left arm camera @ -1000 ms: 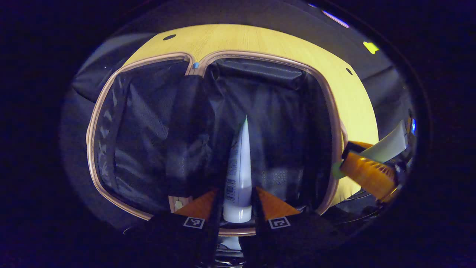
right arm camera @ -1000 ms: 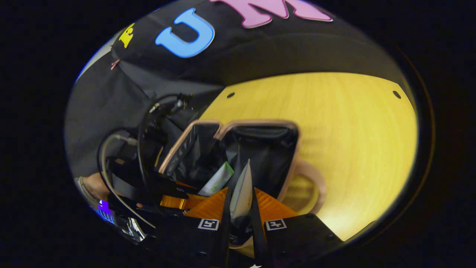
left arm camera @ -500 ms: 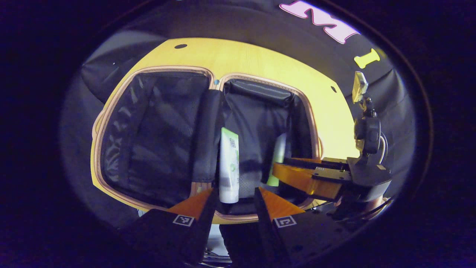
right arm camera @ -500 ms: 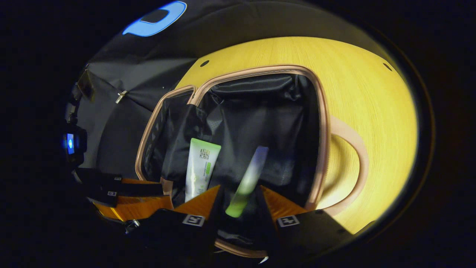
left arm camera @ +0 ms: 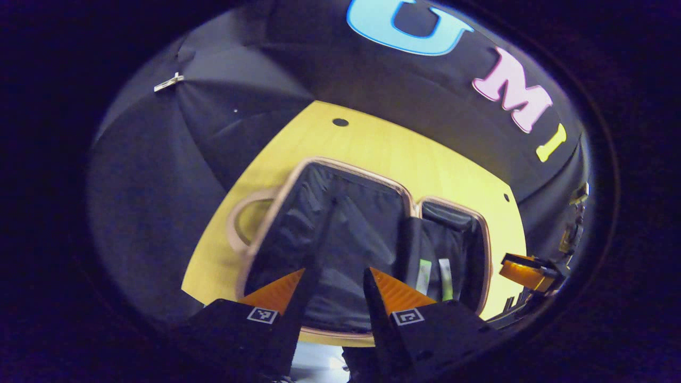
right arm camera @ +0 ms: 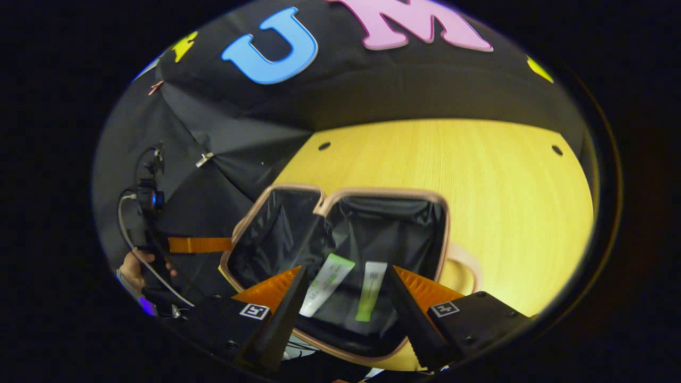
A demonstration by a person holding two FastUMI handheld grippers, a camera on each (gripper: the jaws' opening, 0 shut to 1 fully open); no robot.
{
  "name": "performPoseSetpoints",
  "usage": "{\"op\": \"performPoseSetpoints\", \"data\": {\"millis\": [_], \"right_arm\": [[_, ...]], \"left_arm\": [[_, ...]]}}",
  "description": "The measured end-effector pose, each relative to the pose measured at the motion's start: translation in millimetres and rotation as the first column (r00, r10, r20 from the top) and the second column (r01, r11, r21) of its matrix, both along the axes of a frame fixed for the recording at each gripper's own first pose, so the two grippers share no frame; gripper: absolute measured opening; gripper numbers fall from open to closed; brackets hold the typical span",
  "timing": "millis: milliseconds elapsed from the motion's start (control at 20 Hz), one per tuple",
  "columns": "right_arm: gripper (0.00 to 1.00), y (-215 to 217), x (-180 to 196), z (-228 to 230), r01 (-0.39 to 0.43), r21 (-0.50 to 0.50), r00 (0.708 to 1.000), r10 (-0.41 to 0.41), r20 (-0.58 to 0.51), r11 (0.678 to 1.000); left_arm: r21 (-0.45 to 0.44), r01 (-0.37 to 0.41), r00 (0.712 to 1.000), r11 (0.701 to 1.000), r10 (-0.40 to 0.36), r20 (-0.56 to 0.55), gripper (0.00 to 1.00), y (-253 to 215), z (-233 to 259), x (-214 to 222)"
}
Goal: First open the suitcase, pack the skin care products into it, and then close the suitcase.
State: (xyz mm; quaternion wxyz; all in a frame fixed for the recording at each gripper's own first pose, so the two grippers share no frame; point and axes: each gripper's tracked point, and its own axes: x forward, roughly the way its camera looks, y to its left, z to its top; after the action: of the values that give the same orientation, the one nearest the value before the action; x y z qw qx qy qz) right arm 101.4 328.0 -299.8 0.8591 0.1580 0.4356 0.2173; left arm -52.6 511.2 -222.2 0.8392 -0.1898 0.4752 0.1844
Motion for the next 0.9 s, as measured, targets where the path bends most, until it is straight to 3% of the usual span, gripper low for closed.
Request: {"op": "performPoseSetpoints", "data": {"millis": [250,450,500,550,600,650,700,750,850,900], "right_arm": [[0.93,-19,8,43,0.025,0.002,0.992,-0.025,0.121,1.000],[0.93,-38,2,42,0.065,-0.047,0.990,-0.059,0.128,0.997],[0.80,-44,1,42,0.072,-0.072,0.989,-0.061,0.137,0.995],[0.93,-50,-1,42,0.078,-0.090,0.987,-0.065,0.144,0.993],[0.82,-53,-2,45,0.088,-0.096,0.986,-0.073,0.151,0.992],[0.95,-56,-3,48,0.100,-0.098,0.984,-0.084,0.157,0.990],[0.95,-61,-2,49,0.114,-0.107,0.982,-0.095,0.166,0.988],[0.95,-62,-3,46,0.120,-0.115,0.981,-0.101,0.166,0.986],[0.95,-63,-5,48,0.122,-0.116,0.982,-0.103,0.160,0.986],[0.95,-62,-5,51,0.120,-0.115,0.981,-0.100,0.167,0.986]], "left_arm": [[0.112,-0.103,0.994,0.988,0.107,-0.028,0.63,95,-20,9],[0.075,-0.160,0.979,0.984,0.167,-0.114,0.64,129,-70,6],[0.050,-0.177,0.974,0.983,0.183,-0.136,0.63,132,-83,4],[0.038,-0.195,0.965,0.980,0.199,-0.172,0.64,135,-95,-3],[0.044,-0.205,0.956,0.978,0.210,-0.206,0.63,139,-107,-9],[0.065,-0.207,0.949,0.976,0.216,-0.228,0.63,142,-117,-14],[0.082,-0.206,0.940,0.975,0.220,-0.262,0.72,146,-129,-19],[0.088,-0.208,0.932,0.974,0.225,-0.286,0.64,146,-137,-23],[0.085,-0.216,0.937,0.973,0.231,-0.262,0.70,152,-139,-15],[0.059,-0.203,0.943,0.977,0.211,-0.257,0.40,145,-135,-10]]}}
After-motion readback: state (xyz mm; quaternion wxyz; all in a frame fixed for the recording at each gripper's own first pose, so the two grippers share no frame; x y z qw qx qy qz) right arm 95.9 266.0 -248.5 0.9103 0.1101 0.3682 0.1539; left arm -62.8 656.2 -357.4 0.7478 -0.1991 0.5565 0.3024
